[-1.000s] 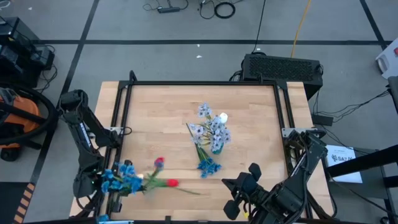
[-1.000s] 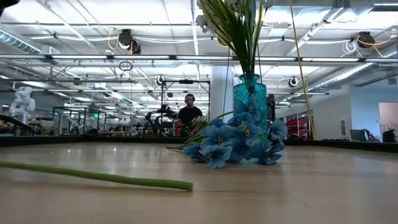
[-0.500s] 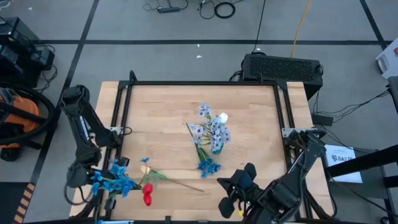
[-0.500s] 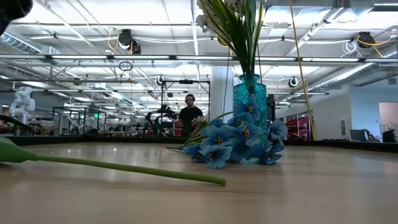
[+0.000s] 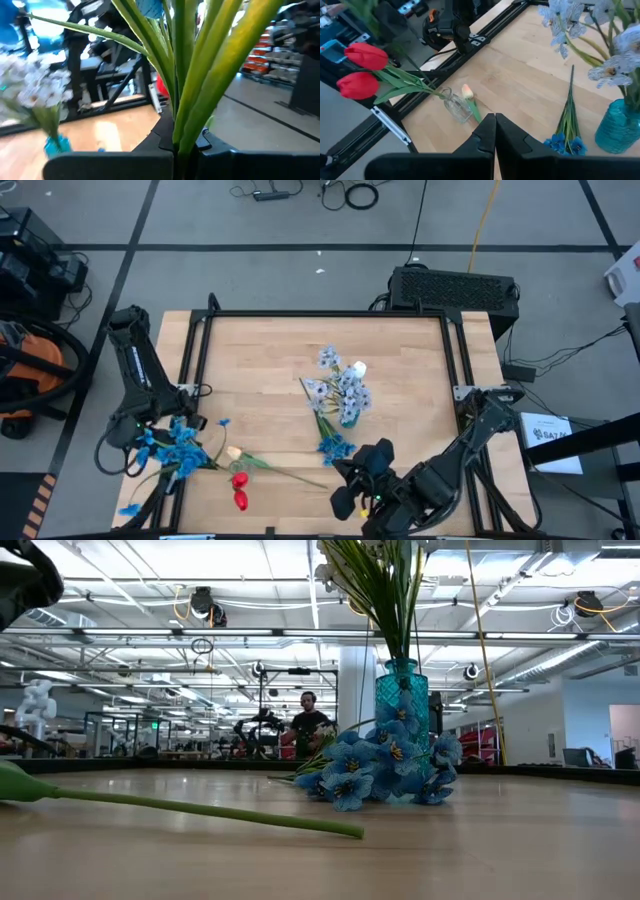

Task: Sort flowers into vase by color
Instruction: Put the bottom blue flowers into the transparent flower vase

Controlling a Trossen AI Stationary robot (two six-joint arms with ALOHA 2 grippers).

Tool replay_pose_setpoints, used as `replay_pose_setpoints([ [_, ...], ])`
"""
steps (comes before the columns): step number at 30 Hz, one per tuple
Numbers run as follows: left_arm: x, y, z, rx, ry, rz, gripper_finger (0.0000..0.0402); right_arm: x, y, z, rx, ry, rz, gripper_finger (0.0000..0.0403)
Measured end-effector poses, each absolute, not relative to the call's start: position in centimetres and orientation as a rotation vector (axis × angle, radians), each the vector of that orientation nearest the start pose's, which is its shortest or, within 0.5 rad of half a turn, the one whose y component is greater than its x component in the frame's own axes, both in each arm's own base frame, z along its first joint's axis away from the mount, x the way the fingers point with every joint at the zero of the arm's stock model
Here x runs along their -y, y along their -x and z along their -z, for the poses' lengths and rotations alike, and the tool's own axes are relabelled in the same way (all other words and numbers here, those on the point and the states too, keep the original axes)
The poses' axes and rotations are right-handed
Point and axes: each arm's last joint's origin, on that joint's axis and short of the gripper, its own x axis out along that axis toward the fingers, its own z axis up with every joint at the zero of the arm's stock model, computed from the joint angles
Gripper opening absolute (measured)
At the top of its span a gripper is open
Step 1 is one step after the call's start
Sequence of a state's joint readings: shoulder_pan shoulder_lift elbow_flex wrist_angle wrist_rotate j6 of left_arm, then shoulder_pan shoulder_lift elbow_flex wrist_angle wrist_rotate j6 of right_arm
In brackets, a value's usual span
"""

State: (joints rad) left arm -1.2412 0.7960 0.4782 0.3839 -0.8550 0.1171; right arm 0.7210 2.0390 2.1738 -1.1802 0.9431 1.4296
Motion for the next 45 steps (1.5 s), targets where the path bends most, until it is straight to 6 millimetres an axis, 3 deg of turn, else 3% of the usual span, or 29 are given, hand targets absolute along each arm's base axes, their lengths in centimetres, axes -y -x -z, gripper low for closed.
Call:
replay_pose_setpoints([
  [7, 15.2, -8.6, -27.9, 0.071, -0.088, 0.440, 0.0003, -25.7, -34.2, -34.5, -0.386, -0.630, 0.635, 0.0000],
  [14, 14.8, -9.6, -27.7, 0.069, -0.093, 0.481, 0.0003, -25.9, -34.4, -34.5, -0.369, -0.647, 0.631, 0.0000],
  [20, 14.2, -9.7, -24.9, 0.090, 0.032, 0.505, 0.0002, -26.0, -34.5, -34.6, -0.363, -0.661, 0.624, 0.0000],
  [28, 13.3, -9.2, -20.3, 0.026, 0.020, 0.490, 0.0008, -25.9, -34.6, -34.6, -0.364, -0.659, 0.621, 0.0000],
  [45, 12.7, -9.0, -17.9, -0.060, -0.038, 0.452, 0.0016, -25.8, -34.8, -34.6, -0.360, -0.664, 0.624, 0.0000],
])
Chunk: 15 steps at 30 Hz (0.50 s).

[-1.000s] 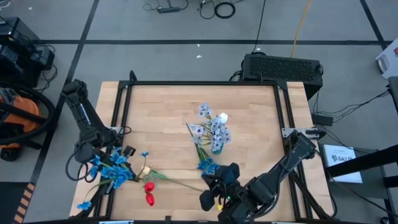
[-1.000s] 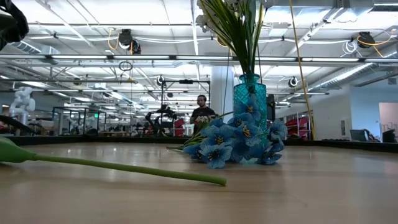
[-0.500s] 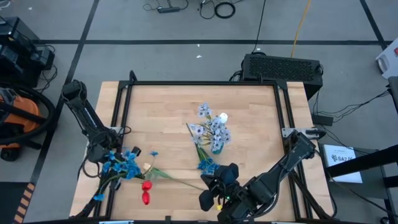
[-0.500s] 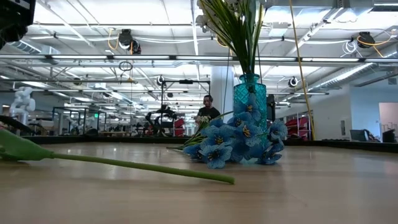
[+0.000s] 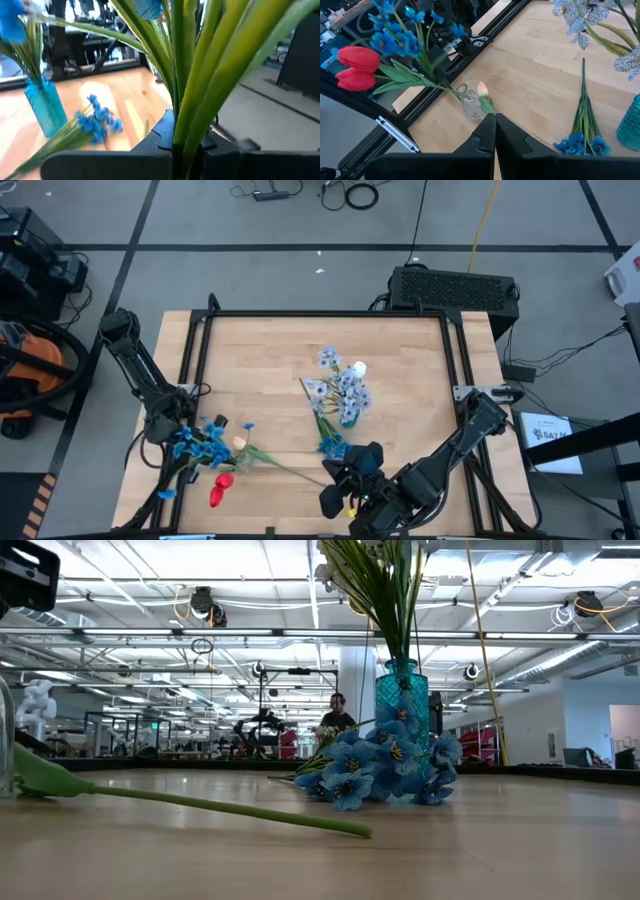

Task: Sort flowers into vase by color
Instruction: Put the bottom blue flowers into the transparent flower vase

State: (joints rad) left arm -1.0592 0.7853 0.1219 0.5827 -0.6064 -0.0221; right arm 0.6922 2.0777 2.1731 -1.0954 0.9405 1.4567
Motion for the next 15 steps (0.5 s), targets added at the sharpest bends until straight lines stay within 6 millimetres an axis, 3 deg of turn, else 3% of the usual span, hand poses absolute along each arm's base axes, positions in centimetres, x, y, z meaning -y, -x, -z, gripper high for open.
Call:
replay_pose_setpoints([
  [8, 12.7, -9.0, -18.0, -0.061, -0.011, 0.452, 0.0017, -25.2, -35.3, -34.7, -0.345, -0.679, 0.634, 0.0000],
  [15, 12.8, -9.0, -19.9, 0.019, 0.069, 0.461, 0.0014, -24.8, -35.6, -34.7, -0.341, -0.683, 0.645, 0.0000],
])
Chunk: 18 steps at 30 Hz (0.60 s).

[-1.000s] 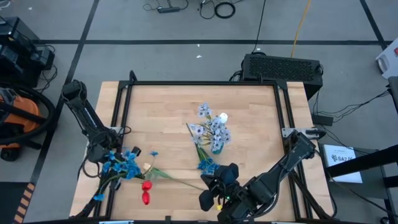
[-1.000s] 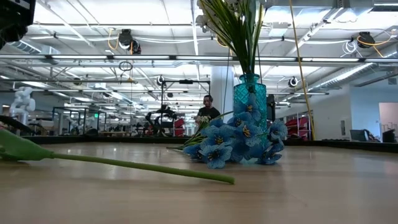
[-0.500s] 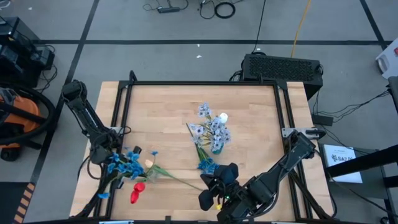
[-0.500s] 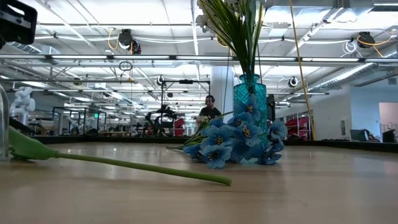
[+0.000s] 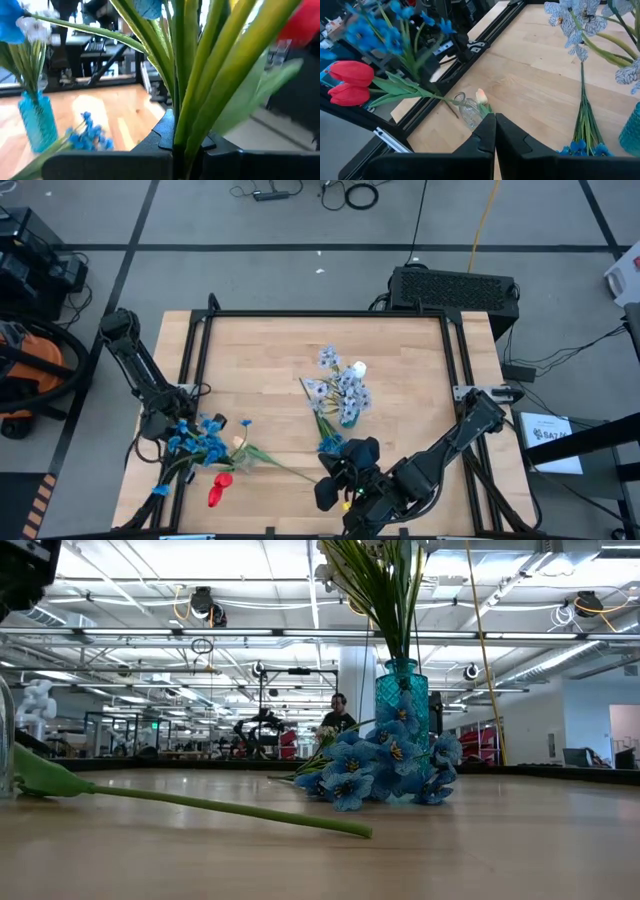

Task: Sort flowers into vase by color
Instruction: Put the bottom blue flowers into the transparent flower vase

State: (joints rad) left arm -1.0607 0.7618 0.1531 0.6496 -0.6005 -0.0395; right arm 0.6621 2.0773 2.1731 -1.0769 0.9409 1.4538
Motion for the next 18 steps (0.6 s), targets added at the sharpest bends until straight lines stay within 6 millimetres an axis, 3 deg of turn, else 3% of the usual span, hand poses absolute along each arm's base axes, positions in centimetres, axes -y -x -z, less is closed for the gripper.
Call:
replay_pose_setpoints([
  [7, 12.1, -8.6, -23.0, 0.093, 0.151, 0.470, 0.0005, -24.8, -35.6, -34.7, -0.339, -0.686, 0.644, 0.0000],
  [14, 11.2, -8.1, -26.4, 0.016, 0.069, 0.483, 0.0003, -24.8, -35.7, -34.7, -0.340, -0.682, 0.645, 0.0000],
  [18, 10.9, -8.0, -26.9, 0.044, 0.004, 0.446, 0.0003, -24.8, -35.7, -34.7, -0.339, -0.676, 0.645, 0.0000],
])
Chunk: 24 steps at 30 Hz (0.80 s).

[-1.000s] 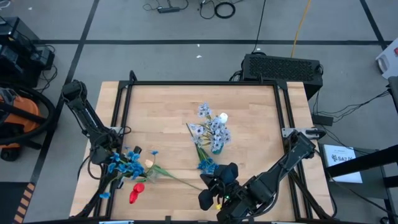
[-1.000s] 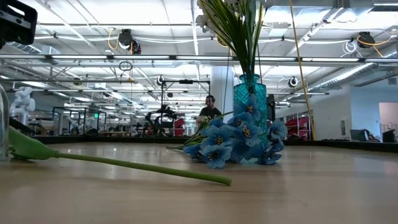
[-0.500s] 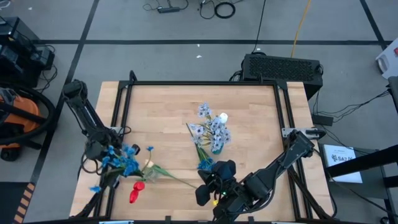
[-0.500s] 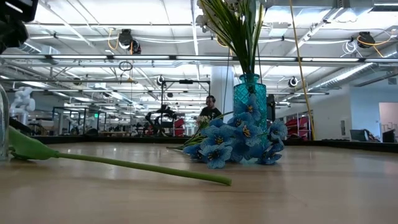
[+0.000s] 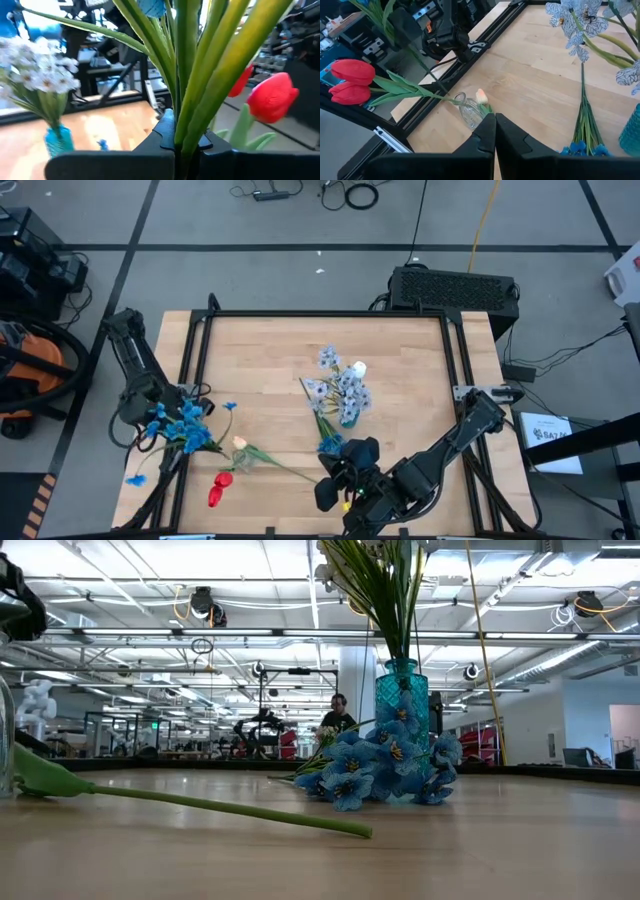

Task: Sort flowers into vase by color
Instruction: Put the bottom blue flowers into the transparent flower vase

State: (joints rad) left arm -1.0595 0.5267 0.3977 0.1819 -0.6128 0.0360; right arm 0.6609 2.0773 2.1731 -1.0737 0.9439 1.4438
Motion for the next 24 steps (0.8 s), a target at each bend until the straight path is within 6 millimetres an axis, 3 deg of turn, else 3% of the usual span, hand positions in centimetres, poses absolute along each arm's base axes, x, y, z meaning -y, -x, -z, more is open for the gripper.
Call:
replay_pose_setpoints([
  [17, 11.7, -9.8, -25.7, -0.019, -0.087, 0.373, 0.0006, -24.8, -37.2, -32.8, -0.373, -0.655, 0.665, 0.0000],
  [20, 12.2, -10.1, -25.0, -0.054, -0.085, 0.379, 0.0007, -24.8, -37.2, -32.8, -0.378, -0.660, 0.661, 0.0000],
  [24, 12.5, -10.3, -22.6, -0.110, -0.061, 0.376, 0.0009, -24.8, -37.2, -32.8, -0.376, -0.663, 0.660, 0.0000],
])
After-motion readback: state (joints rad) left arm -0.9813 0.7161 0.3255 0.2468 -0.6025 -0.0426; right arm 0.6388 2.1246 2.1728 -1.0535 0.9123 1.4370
